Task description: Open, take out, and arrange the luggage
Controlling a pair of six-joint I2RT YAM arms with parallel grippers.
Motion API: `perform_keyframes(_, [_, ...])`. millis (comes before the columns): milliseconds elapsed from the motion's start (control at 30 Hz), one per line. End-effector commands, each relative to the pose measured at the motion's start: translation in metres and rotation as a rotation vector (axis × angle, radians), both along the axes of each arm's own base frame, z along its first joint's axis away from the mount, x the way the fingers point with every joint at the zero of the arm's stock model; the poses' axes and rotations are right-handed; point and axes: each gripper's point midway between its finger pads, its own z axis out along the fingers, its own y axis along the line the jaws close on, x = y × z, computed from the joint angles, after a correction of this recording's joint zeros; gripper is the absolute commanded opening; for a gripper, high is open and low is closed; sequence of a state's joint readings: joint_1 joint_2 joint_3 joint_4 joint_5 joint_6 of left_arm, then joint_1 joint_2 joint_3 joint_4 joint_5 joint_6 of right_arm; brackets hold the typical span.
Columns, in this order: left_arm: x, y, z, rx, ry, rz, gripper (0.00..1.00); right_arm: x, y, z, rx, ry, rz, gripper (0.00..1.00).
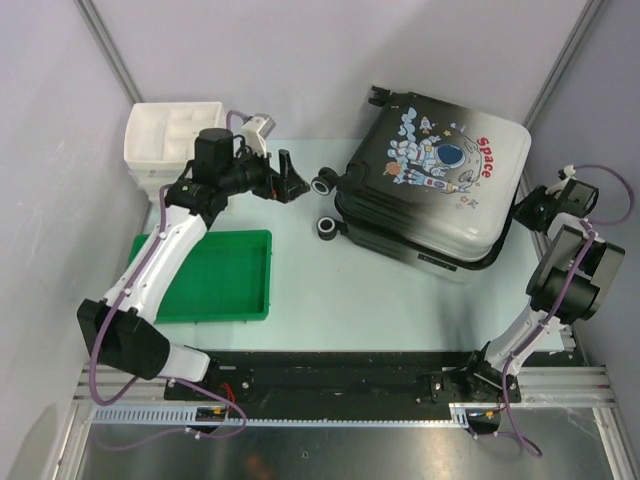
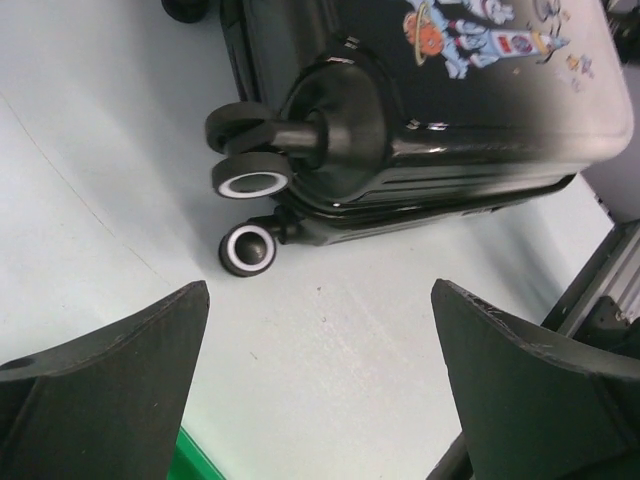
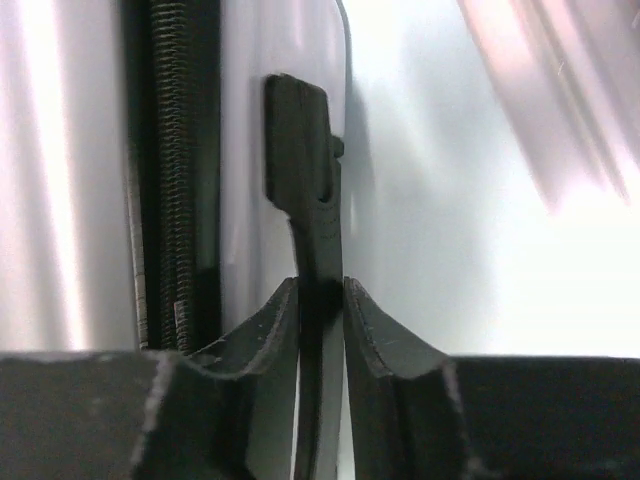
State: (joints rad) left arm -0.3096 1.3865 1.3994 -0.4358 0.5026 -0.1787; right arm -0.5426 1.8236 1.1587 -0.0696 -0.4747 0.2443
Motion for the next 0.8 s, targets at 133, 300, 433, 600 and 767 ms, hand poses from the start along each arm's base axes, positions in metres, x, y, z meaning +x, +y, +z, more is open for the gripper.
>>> perform_keyframes(133, [0.019, -0.021, -0.011, 0.104, -0.173, -0.246, 0.99, 0.039, 0.010, 0.142, -0.297, -0.388, 0.208, 0.69])
perform_keyframes(300, [0.046, -0.025, -0.014, 0.274, -0.419, -0.387, 0.99, 0.009, 0.047, 0.169, -0.287, -0.410, 0.356, 0.76])
perform_keyframes(433, [0.068, -0.033, -0.016, 0.362, -0.560, -0.474, 0.99, -0.028, 0.079, 0.195, -0.382, -0.441, 0.518, 0.78])
perform_keyframes(600, [0.088, -0.059, -0.035, 0.497, -0.722, -0.599, 1.00, -0.085, 0.134, 0.183, -0.375, -0.353, 0.736, 0.81])
perform_keyframes(767, [0.094, -0.087, -0.057, 0.545, -0.778, -0.689, 1.00, -0.140, 0.179, 0.165, -0.344, -0.260, 0.930, 0.77])
